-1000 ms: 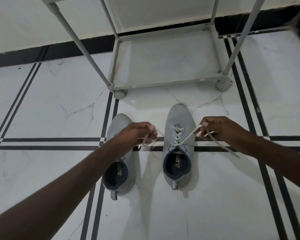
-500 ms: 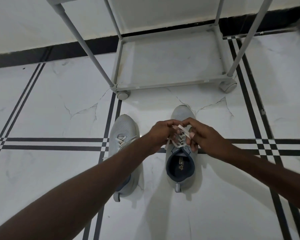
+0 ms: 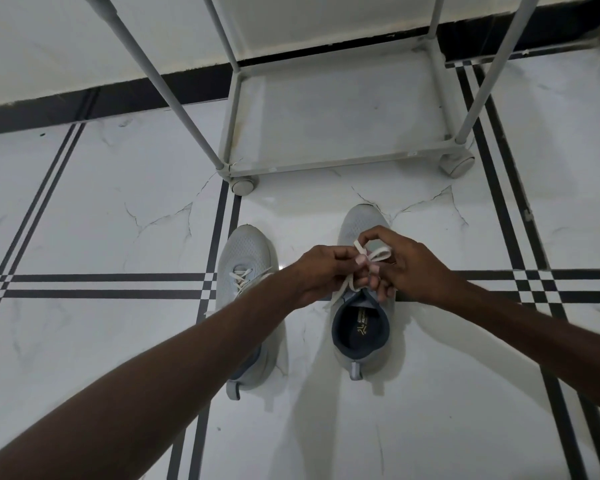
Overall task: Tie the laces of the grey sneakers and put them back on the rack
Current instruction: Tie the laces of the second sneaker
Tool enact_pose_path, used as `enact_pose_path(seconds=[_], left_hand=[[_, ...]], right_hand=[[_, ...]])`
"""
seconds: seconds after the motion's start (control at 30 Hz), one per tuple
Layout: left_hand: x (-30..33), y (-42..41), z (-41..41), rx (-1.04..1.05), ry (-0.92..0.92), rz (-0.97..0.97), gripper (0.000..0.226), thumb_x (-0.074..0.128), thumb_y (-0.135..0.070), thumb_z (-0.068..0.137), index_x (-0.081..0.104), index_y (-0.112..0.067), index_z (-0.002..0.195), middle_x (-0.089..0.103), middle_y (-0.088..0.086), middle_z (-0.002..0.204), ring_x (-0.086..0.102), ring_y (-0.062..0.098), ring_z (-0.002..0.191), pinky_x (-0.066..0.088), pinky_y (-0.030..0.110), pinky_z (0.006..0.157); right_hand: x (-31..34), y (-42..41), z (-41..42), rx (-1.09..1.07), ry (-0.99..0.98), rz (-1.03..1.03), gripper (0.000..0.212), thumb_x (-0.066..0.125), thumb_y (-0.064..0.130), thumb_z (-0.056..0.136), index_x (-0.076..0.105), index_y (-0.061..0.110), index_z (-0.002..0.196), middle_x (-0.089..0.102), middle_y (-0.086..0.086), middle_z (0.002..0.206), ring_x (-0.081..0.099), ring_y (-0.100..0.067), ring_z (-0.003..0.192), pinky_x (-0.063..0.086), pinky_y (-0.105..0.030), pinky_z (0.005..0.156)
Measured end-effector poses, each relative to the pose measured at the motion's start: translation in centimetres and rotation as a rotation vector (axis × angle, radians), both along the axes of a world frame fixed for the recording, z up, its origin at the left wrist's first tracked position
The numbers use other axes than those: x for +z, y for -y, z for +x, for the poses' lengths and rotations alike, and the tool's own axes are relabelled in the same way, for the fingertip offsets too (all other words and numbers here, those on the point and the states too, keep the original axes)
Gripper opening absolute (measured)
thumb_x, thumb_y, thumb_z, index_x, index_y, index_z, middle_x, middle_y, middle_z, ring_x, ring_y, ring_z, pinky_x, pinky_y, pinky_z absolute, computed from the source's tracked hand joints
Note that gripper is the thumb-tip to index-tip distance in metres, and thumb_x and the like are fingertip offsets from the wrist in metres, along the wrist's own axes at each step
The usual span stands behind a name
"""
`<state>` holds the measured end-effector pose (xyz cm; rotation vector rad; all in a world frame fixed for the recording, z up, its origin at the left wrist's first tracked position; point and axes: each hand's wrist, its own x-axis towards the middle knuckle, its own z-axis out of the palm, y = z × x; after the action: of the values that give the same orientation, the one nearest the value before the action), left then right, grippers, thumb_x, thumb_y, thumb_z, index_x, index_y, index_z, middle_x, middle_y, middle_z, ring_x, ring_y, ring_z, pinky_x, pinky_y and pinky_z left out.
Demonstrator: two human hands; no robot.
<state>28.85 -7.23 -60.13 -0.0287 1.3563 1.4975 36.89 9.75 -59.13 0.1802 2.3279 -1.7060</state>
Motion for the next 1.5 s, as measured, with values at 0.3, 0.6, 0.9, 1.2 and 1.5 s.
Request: enact_pose_path(seconds=[0.3,0.6,0.9,1.2,1.5], left_hand=[[0.1,0.5,-0.2,-0.063,-0.243,-0.082,0.019,0.064,-0.017,0.094,0.071,-0.003,0.104,0.062,0.02,0.092,0.061,0.018,0.07,0.056,0.027,0.073],[0.7,-0.5,1.0,-0.376,-1.516,-0.46,0.012,0.071,-0.018,0.075,0.062,-0.009,0.075,0.066,0.007,0.069,0.057,0.026,0.058,0.036,0.029,0.054],[-0.2,-0.2,2.7,-0.038,-1.371,-0.489,0.011,0.068,-0.015,0.077,0.058,-0.01,0.074,0.062,0.003,0.078,0.059,0.02,0.068,0.051,0.039,0.06],[-1.4,4.1,3.5,-0.283,-1.254,-0.648,0.019,0.058,-0.009,0.08,0.063,-0.021,0.095,0.075,0.002,0.074,0.07,0.023,0.065,0.054,0.034,0.058],[-1.6,6.9,3.6,-0.464,-1.084,-0.828,0.031,0.042,-0.021,0.085,0.069,-0.015,0.07,0.071,0.005,0.069,0.065,0.027,0.067,0.049,0.031,0.063]], right_hand=[[-1.5,-1.1,-1.0,-0.101,0.302,-0.395,0.007,0.05,0.005,0.099,0.051,0.012,0.1,0.056,-0.005,0.065,0.039,-0.01,0.043,0.035,-0.022,0.046],[-1.4,-1.1,-1.6,-0.078,0.474,-0.459,0.025,0.041,-0.001,0.097,0.065,0.002,0.102,0.064,-0.02,0.078,0.033,-0.008,0.036,0.03,-0.022,0.046],[-1.2,-1.8,-1.5,0.078,-0.076,0.418,0.005,0.074,0.018,0.081,0.077,0.021,0.084,0.073,0.006,0.07,0.066,-0.002,0.057,0.042,-0.007,0.055],[-3.3,-2.1,0.8,0.348,-0.203,0.828,0.01,0.062,0.005,0.082,0.06,0.013,0.077,0.058,-0.007,0.076,0.059,-0.031,0.073,0.04,-0.035,0.061],[-4.2,-5.0,0.6,0.304,0.177,0.305,0.04,0.049,0.016,0.1,0.052,0.024,0.06,0.05,0.011,0.051,0.04,-0.003,0.05,0.034,-0.022,0.056]])
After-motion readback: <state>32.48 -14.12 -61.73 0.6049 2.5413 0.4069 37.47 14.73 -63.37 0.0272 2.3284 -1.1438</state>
